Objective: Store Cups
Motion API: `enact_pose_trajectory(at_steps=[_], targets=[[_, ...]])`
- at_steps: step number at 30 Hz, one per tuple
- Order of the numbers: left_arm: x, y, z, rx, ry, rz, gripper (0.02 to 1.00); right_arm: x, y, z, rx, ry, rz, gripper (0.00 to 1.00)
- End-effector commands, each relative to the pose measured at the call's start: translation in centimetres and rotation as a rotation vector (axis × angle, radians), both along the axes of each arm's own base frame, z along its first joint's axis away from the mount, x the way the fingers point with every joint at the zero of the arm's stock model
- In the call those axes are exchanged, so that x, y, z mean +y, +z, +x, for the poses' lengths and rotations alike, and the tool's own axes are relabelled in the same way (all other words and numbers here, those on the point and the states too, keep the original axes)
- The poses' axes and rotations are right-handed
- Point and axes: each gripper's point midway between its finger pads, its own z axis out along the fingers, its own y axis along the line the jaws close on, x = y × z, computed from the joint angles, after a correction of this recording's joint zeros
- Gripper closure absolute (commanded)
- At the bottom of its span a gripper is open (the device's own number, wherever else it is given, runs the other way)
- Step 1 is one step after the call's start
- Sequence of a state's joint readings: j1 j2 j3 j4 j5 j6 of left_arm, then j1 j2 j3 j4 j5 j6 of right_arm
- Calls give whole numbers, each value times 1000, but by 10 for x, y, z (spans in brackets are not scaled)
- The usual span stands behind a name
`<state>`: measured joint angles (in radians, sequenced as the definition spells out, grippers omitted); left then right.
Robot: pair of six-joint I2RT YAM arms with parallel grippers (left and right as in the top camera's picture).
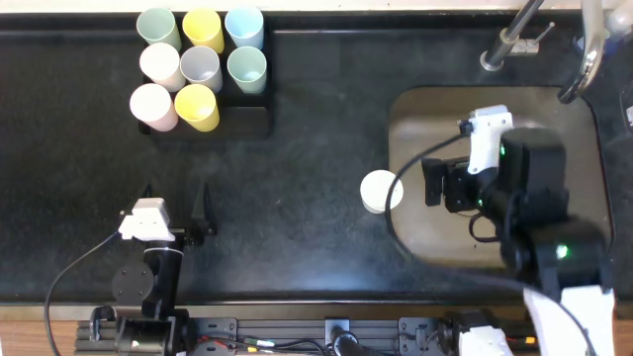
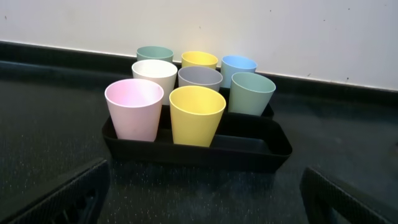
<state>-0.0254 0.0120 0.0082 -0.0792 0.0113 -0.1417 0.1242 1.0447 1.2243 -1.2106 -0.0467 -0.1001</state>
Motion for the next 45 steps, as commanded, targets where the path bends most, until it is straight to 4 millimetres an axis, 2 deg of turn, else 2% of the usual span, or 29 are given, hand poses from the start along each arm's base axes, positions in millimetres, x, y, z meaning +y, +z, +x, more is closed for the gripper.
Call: enact_pose_trajectory(at_steps=[1,3,6,19,26,30,37,39,40,45], targets=[[2,1,0,-4,11,11,18,12,-23,-9,197,29,44,3],[2,1,0,-4,11,11,18,18,-37,-16,299,37,76,3],[2,1,0,-4,11,11,18,18,-57,-20,424,8,73,5],[2,1,0,-4,11,11,18,18,-122,-2,670,-19,19,27],[2,1,0,-4,11,11,18,34,-133,15,632,10,23,36],[2,1,0,-4,11,11,18,45,-136,19,627,32,41,49],[2,1,0,-4,11,11,18,48,-150,20,664,38,19,91],[2,1,0,-4,11,11,18,52,-152,21,664,50,14,154],[2,1,0,-4,11,11,18,54,-153,21,660,56,13,220],[2,1,0,-4,11,11,18,60,-153,23,650,56,16,763]])
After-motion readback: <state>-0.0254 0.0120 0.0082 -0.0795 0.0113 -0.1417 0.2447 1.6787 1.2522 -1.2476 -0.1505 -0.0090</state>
